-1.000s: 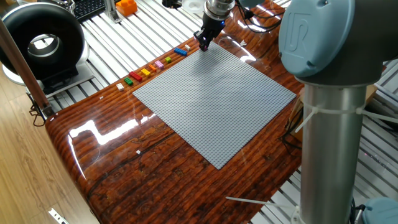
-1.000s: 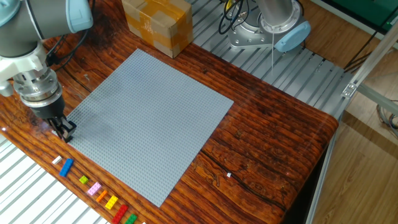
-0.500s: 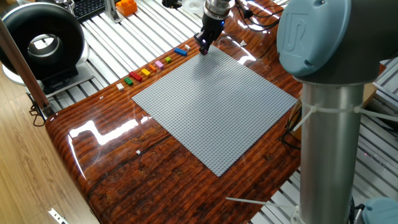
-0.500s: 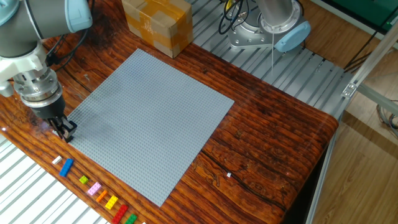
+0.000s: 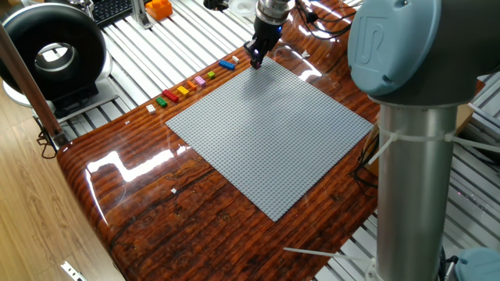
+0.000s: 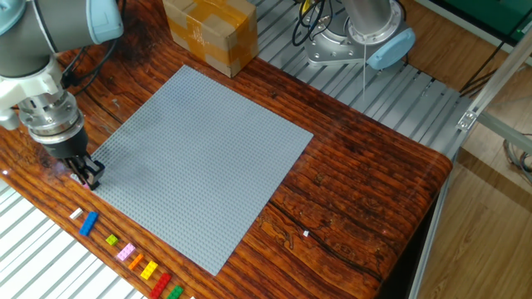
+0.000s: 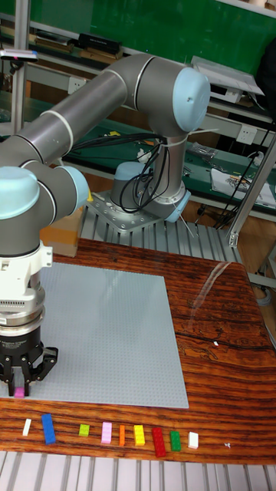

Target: Build with small Lego blocks

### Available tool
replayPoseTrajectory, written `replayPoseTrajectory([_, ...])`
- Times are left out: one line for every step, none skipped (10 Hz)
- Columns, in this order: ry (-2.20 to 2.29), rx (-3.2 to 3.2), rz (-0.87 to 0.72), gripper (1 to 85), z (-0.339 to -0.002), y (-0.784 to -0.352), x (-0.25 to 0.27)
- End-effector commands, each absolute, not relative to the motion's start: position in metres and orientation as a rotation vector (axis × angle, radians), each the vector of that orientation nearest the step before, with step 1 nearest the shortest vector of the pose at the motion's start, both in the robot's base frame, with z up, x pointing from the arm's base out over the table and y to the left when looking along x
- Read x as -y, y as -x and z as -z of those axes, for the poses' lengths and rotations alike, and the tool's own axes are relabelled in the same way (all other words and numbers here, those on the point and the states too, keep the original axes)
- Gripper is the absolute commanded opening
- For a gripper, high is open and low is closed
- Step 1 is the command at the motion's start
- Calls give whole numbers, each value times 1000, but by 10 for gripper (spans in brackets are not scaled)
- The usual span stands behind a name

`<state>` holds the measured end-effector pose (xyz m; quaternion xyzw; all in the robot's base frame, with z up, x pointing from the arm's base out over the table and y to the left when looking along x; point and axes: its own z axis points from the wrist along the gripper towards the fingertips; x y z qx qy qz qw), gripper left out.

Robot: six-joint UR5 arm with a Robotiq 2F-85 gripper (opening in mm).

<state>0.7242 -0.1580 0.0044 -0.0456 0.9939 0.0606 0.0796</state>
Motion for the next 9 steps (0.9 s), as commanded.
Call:
replayPoseTrajectory([151, -2966, -191, 320, -5, -724, 158])
replayPoseTrajectory([152, -2971, -187, 340, -5, -723, 158])
replayPoseTrajectory([152, -2986, -178, 363, -6, -720, 160])
replayPoseTrajectory([156, -3003, -157, 383, -7, -716, 164])
replayPoseTrajectory([159, -3007, -150, 390, -7, -716, 166])
replayPoseTrajectory([158, -3015, -142, 397, -8, -714, 167])
replayPoseTrajectory([153, -3027, -130, 400, -9, -711, 170])
replayPoseTrajectory([143, -3035, -125, 397, -9, -709, 171])
replayPoseTrajectory([134, -3037, -123, 397, -9, -709, 171])
